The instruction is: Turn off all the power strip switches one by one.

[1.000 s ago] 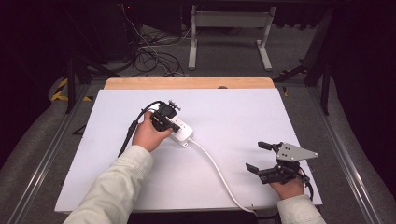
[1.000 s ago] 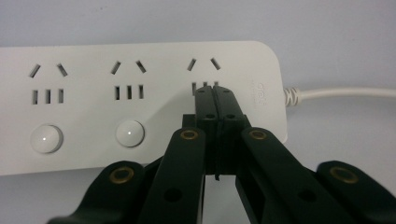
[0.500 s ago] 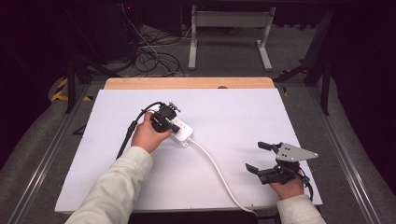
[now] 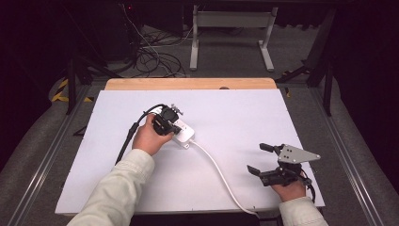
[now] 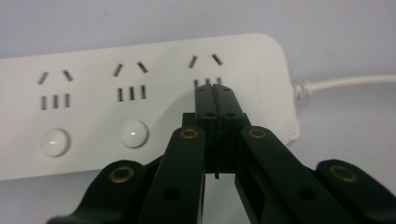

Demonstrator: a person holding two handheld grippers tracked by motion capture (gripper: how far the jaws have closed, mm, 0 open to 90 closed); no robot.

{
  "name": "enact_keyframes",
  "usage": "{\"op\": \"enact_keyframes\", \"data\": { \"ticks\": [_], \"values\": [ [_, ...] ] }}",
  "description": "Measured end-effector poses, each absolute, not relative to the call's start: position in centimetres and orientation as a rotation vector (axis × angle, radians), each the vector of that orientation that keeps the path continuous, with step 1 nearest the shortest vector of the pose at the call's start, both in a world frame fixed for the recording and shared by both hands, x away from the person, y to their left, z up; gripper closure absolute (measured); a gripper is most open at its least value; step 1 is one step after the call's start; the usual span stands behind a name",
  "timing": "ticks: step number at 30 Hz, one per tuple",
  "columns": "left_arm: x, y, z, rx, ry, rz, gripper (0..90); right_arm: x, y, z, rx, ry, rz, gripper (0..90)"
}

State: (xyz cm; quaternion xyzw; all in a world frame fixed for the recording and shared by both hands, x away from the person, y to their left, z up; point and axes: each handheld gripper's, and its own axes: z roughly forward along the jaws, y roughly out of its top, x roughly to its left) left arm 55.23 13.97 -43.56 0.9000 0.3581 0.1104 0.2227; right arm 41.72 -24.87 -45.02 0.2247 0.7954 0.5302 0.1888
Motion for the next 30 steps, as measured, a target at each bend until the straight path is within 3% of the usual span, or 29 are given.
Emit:
{"op": "enact_keyframes", "data": {
  "ticks": [7, 13, 16, 28, 30],
  "values": [
    [55.3, 14.9, -43.9, 2.418, 0.999, 0.246, 90.0, 41.8, -24.9, -45.0, 0.634, 2.241, 1.487, 10.7],
    [54.8, 14.4, -43.8, 2.448, 0.985, 0.301, 90.0, 41.8, -24.9, -45.0, 0.633, 2.241, 1.486, 10.6],
    [54.1, 13.8, -43.9, 2.471, 0.962, 0.389, 90.0, 41.8, -24.8, -45.1, 0.633, 2.241, 1.485, 10.6],
    [53.4, 13.0, -44.2, 2.501, 0.945, 0.502, 90.0, 41.8, -24.8, -45.1, 0.635, 2.245, 1.484, 10.6],
    [53.5, 13.2, -44.1, 2.494, 0.953, 0.474, 90.0, 41.7, -24.8, -45.0, 0.634, 2.24, 1.486, 10.6]
  ]
}}
